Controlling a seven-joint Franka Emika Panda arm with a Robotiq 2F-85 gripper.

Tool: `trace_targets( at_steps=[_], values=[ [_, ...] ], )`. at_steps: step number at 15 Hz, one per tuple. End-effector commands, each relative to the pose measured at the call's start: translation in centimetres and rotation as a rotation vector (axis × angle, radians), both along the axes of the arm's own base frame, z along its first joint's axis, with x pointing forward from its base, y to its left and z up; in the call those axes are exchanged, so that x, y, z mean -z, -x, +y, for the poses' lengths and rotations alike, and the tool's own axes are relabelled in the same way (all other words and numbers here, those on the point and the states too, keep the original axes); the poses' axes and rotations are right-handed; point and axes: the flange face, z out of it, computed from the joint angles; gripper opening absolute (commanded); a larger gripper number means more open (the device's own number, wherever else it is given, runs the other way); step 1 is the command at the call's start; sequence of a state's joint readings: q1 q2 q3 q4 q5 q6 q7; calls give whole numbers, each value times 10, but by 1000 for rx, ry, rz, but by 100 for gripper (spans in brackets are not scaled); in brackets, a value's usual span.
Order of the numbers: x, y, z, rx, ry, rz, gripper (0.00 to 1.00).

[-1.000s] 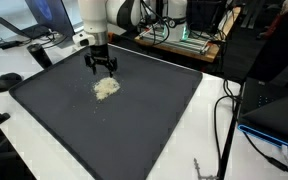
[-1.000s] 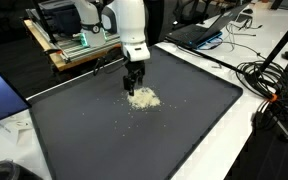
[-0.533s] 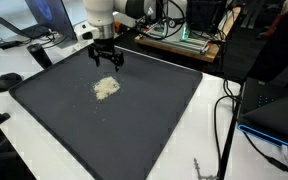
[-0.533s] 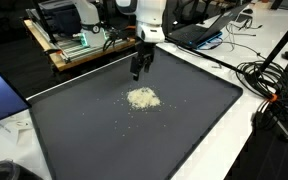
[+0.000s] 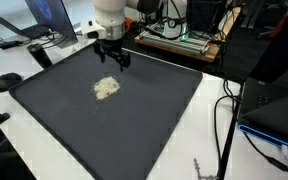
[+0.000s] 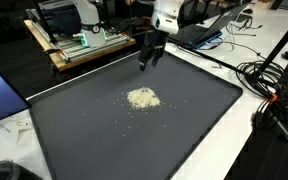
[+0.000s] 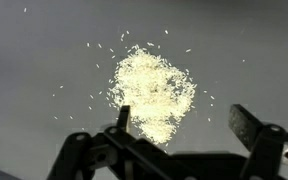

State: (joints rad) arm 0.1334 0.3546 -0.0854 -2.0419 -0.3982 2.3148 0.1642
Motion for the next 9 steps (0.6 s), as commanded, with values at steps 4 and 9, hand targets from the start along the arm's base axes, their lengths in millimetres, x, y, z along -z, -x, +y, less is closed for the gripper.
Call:
trace_targets(
  at_steps=[4, 9],
  values=[
    [2, -24, 17, 165, 69, -54, 100],
    [16, -35, 33, 274, 75, -112, 100]
  ],
)
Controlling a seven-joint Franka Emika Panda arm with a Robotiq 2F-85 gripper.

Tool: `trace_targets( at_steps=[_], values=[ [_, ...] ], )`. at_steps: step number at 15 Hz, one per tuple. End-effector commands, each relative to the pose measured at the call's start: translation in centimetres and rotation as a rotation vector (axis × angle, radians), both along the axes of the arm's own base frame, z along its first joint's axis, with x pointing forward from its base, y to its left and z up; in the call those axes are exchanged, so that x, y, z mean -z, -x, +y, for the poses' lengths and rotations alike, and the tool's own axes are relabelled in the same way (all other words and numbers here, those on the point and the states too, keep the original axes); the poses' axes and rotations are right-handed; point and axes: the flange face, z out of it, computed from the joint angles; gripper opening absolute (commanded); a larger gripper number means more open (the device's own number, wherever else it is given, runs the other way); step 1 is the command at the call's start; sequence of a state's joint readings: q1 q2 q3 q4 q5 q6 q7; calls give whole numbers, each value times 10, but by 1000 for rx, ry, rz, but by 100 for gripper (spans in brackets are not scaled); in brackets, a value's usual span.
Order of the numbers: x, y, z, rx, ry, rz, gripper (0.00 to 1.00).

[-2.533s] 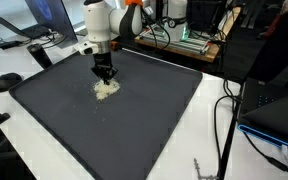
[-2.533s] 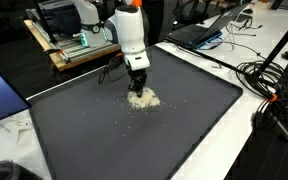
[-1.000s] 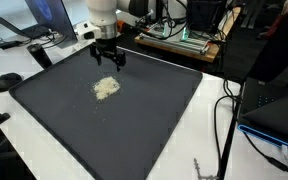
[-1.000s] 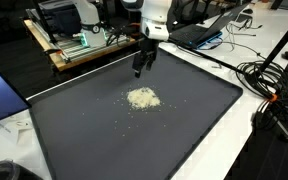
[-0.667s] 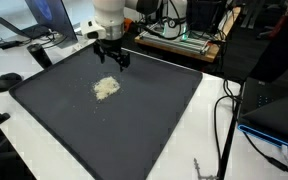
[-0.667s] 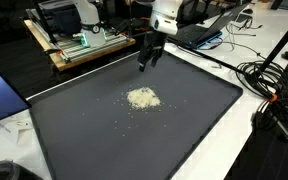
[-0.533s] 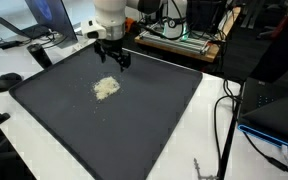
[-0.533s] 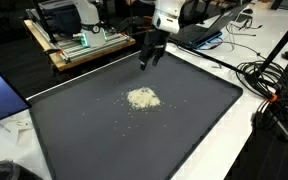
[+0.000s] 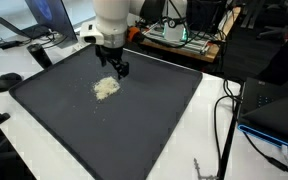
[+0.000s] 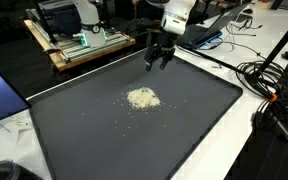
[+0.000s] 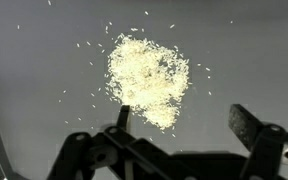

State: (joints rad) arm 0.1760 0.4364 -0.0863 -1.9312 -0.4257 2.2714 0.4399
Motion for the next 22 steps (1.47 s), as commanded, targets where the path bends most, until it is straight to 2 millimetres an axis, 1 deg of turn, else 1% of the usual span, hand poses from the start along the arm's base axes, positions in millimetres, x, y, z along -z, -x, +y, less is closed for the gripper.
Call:
trace_targets(
  at_steps=[1, 4, 6, 7, 10, 13, 15, 17, 22],
  values=[
    [14, -11, 11, 93, 32, -34, 100],
    [23, -14, 20, 156, 43, -61, 100],
    [28, -13, 22, 190, 59, -69, 100],
    [30, -11, 23, 180, 45, -76, 100],
    [34, 4, 17, 137, -3, -97, 100],
    [40, 22, 2, 79, -70, -152, 100],
    [43, 35, -13, 47, -110, -197, 100],
    [42, 49, -31, 32, -136, -243, 100],
    [31, 83, -78, -40, -177, -321, 100]
  ],
)
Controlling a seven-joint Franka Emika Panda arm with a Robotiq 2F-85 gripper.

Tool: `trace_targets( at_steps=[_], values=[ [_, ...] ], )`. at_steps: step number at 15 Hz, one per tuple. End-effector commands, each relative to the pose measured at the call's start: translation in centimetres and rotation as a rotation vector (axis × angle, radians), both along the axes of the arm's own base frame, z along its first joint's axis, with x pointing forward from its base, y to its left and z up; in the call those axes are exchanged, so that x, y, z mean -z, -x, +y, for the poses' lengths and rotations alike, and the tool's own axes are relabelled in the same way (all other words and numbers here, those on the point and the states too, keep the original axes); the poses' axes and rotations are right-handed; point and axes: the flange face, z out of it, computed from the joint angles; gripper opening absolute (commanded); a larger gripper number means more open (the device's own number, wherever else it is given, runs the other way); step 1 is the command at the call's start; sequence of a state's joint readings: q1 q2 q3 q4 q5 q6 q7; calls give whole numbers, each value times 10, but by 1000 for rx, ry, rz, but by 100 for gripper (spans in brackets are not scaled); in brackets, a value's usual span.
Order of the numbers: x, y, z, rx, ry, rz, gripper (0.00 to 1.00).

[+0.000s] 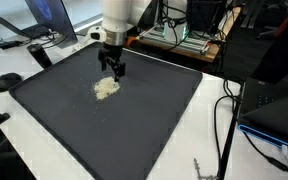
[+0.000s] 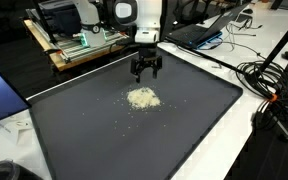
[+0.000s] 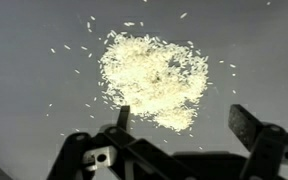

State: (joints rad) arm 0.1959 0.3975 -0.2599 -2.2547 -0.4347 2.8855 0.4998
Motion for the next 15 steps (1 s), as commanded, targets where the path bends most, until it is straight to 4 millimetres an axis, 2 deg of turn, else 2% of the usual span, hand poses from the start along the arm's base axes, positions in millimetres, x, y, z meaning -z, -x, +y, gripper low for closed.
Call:
trace_targets(
  at_steps=[1, 6, 9, 10, 13, 15],
  values=[
    [-16, 36, -27, -87, -25, -58, 100],
    [-21, 63, -64, -179, -58, -114, 100],
    [-23, 69, -64, -256, -86, -127, 100],
    [-20, 65, -60, -275, -104, -126, 100],
    [-23, 38, -62, -310, -176, -120, 100],
    [-36, 27, -79, -330, -233, -99, 100]
  ],
)
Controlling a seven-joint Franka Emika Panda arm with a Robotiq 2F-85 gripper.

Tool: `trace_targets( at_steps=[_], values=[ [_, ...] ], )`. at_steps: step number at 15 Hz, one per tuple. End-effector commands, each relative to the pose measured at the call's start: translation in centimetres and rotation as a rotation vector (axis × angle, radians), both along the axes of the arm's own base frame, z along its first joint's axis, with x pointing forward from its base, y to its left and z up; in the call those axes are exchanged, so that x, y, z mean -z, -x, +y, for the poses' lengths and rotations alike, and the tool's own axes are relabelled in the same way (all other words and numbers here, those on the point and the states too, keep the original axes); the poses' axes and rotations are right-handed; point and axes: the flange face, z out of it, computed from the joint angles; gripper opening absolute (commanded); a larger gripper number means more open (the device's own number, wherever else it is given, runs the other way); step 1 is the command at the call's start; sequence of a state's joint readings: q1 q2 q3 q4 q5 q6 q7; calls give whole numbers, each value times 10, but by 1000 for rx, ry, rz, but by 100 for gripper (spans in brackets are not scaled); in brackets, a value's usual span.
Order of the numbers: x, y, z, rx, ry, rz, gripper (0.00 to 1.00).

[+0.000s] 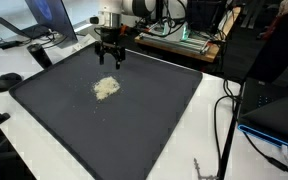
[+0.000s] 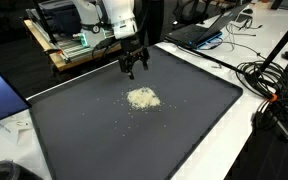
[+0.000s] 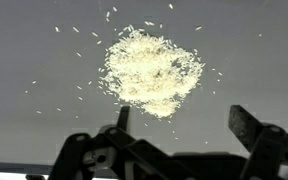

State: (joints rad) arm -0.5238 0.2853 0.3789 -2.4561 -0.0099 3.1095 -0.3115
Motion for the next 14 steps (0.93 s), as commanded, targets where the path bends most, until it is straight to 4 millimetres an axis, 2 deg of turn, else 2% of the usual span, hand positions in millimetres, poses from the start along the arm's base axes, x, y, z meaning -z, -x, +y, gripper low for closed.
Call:
trace_targets(
  at_steps=[1, 4, 8, 11, 14],
  values=[
    [-21, -23, -36, -46, -89, 36, 100],
    [-42, -24, -87, -58, -136, 112, 100],
    [-58, -31, -138, -73, -186, 214, 100],
    [-64, -47, -157, -82, -198, 277, 100],
    [-71, -71, -158, -115, -199, 321, 100]
  ],
)
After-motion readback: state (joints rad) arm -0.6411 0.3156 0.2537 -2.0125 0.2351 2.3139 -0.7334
